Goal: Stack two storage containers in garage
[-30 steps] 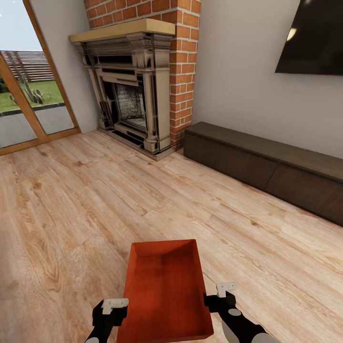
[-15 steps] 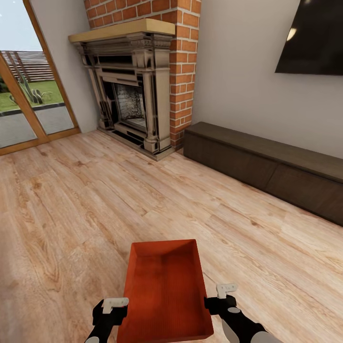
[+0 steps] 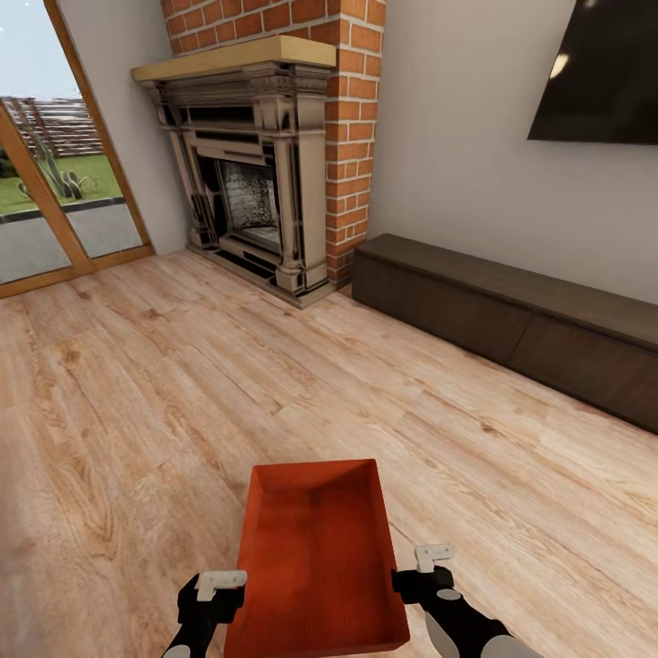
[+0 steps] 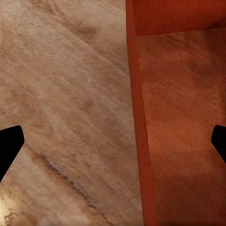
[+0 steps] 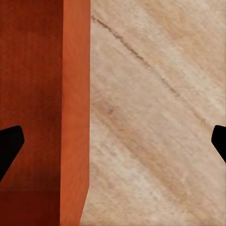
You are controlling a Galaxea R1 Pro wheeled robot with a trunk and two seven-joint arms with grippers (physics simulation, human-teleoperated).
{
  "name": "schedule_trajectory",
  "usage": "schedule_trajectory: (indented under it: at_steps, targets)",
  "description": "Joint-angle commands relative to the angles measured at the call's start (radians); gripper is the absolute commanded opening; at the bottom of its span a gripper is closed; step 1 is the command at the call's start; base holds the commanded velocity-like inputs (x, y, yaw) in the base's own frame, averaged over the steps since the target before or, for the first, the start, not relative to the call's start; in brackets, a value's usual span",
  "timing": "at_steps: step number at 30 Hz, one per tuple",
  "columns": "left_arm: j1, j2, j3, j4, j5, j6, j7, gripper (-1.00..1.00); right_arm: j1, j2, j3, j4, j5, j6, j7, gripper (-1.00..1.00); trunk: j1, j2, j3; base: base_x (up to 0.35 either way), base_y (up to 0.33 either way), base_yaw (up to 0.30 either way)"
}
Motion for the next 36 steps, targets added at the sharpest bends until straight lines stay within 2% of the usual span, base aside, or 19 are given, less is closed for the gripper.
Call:
schedule_trajectory:
  at_steps: [1, 36]
  targets:
    - [-0.001, -0.001, 0.004, 0.001, -0.01, -0.003, 0.004, 1.0, -0.001, 0.0, 0.007, 0.001, 0.001, -0.002, -0.006, 1.0, 0.0, 0.0, -0.001, 0.0, 0.0, 0.0]
    - [-0.001, -0.001, 0.004, 0.005, -0.009, -0.003, 0.004, 1.0, -0.001, 0.001, 0.007, 0.001, 0.001, -0.002, -0.006, 1.0, 0.0, 0.0, -0.013, 0.0, 0.0, 0.0]
